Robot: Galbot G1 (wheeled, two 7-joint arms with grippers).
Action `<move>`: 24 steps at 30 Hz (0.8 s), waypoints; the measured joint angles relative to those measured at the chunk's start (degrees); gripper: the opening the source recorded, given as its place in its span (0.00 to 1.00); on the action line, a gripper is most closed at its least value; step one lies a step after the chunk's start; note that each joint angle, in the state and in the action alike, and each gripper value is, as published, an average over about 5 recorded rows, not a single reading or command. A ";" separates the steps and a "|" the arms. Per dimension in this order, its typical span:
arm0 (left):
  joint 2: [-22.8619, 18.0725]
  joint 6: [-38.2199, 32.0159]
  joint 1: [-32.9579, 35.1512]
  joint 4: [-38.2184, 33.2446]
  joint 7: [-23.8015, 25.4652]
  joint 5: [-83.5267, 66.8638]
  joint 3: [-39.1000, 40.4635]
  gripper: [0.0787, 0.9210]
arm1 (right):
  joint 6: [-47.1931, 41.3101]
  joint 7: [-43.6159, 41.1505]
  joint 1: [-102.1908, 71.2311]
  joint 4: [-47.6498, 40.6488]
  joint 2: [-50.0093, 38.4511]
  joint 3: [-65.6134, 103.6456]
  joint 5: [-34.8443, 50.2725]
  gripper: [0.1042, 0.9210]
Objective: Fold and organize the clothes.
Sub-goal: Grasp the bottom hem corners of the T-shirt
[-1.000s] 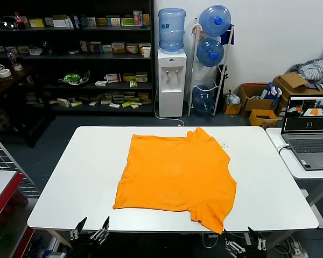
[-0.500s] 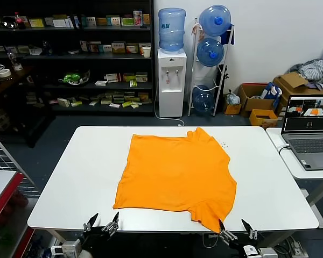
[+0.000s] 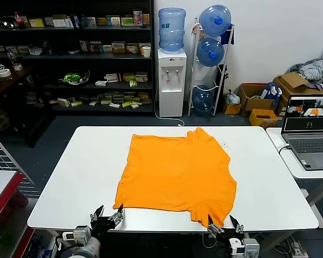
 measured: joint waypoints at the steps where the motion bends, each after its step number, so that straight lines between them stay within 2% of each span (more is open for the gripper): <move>1: -0.03 0.01 -0.10 0.16 -0.05 0.03 0.18 0.81 | -0.01 0.04 0.11 -0.14 0.07 -0.12 -0.06 0.75; 9: -0.69 -0.06 -1.01 1.51 -0.14 0.89 1.66 0.58 | -0.14 0.35 0.19 -0.51 0.09 -0.37 -0.16 0.46; 20: -0.85 -0.01 -1.71 2.01 -0.32 1.17 2.44 0.18 | -0.14 0.87 -0.61 0.05 -0.31 0.03 0.53 0.08; 24: -0.74 0.00 -1.28 1.52 -0.60 1.04 2.48 0.05 | 0.07 0.99 -1.38 0.78 -0.73 0.31 1.10 0.02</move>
